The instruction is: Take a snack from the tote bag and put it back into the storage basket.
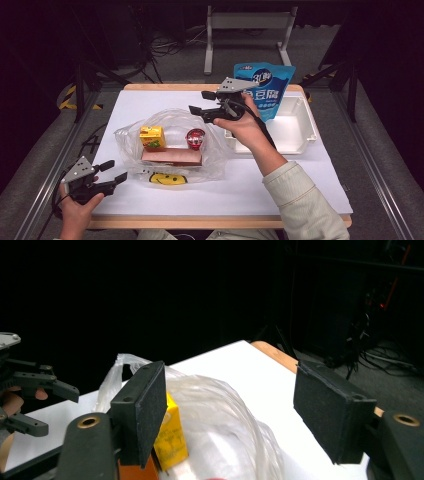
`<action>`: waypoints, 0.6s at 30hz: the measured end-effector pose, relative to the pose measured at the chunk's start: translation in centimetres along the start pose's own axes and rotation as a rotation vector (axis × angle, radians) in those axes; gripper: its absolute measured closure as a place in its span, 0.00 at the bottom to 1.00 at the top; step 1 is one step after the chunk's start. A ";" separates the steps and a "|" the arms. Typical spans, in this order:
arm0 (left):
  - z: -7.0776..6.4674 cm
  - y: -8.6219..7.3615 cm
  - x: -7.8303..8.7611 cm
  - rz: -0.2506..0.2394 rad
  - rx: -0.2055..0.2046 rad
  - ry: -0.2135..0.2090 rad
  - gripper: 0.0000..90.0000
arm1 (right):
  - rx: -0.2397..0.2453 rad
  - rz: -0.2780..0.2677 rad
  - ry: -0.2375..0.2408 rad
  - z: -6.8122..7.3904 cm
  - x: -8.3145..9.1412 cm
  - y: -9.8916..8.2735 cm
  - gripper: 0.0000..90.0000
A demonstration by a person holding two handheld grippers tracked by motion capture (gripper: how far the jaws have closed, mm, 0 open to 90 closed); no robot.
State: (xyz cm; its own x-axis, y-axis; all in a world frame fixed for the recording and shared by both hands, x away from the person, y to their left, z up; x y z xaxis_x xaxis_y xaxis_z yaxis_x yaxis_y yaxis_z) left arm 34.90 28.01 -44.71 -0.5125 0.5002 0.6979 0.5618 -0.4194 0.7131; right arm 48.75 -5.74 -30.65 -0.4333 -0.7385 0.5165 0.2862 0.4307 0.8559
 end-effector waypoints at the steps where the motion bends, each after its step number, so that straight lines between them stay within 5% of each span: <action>1: 0.0 0.0 0.0 0.000 -0.001 0.000 0.36 | 0.003 0.000 0.002 0.1 -0.2 0.1 0.34; 18: 0.1 0.0 0.0 -0.005 -0.001 -0.001 0.36 | 0.032 -0.012 0.087 2.3 -3.3 1.7 0.38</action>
State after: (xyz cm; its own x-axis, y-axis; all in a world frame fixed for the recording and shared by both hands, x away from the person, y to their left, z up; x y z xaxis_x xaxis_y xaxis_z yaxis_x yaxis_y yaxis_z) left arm 34.96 28.07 -44.67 -0.5146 0.5026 0.6946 0.5591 -0.4175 0.7163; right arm 48.73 -1.36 -30.84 -0.3603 -0.7855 0.5032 0.2534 0.4368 0.8631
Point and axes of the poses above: each handheld gripper's, and its own axes: x roughly backward along the jaws, y roughly out of its top, z roughly to its left, the point moved 5 cm from there along -x, roughly forward along the jaws, and after that the axes turned 15 degrees about z, right-handed, at the moved point
